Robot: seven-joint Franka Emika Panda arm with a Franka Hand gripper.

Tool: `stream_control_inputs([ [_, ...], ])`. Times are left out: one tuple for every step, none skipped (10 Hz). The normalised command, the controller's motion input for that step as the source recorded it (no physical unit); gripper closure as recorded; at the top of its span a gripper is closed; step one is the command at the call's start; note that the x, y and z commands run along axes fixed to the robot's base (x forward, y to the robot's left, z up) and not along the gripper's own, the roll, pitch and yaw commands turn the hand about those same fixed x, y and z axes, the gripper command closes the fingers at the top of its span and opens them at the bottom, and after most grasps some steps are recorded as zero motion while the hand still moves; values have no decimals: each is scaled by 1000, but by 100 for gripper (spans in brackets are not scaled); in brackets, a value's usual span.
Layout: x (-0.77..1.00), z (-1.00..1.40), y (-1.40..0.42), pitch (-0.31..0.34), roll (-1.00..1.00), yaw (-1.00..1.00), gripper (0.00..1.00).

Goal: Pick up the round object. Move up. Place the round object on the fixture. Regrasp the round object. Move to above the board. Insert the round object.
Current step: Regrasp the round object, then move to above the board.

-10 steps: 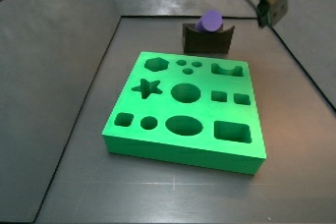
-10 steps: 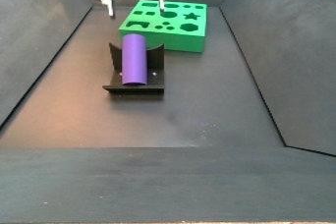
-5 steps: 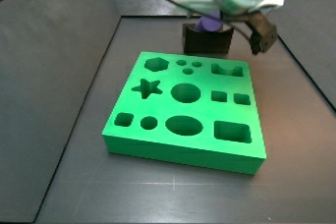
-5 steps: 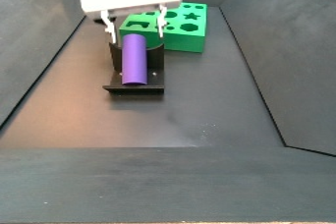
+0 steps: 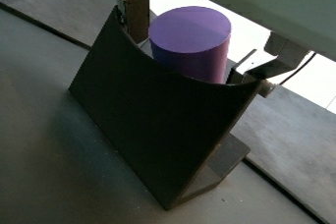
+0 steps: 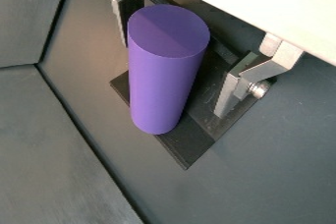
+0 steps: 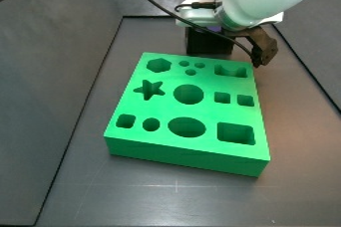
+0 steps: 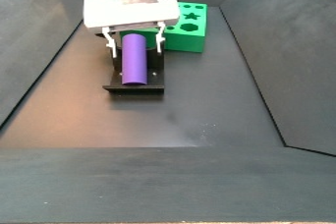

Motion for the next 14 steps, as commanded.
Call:
stream_control_inputs([
  [21, -168, -14, -59, 42, -34, 0],
  [21, -168, -14, -59, 41, -34, 0],
  [21, -168, -14, -58, 41, -33, 0],
  [21, -168, -14, -57, 40, -32, 0],
  [0, 0, 0, 0, 0, 0, 100],
  [-12, 1000, 121, 72, 101, 63, 100],
  [-11, 1000, 116, 60, 80, 62, 100],
  [-16, 1000, 107, 47, 41, 61, 100],
  [-20, 1000, 102, 32, 7, 61, 100],
  [-22, 1000, 96, 16, -37, 59, 100],
  [-26, 1000, 91, 3, -56, 55, 100],
  [-29, 1000, 87, -5, -57, 49, 100],
  [-32, 1000, 80, -13, -53, 39, 100],
  [-38, 1000, 71, -23, -52, 23, 100],
])
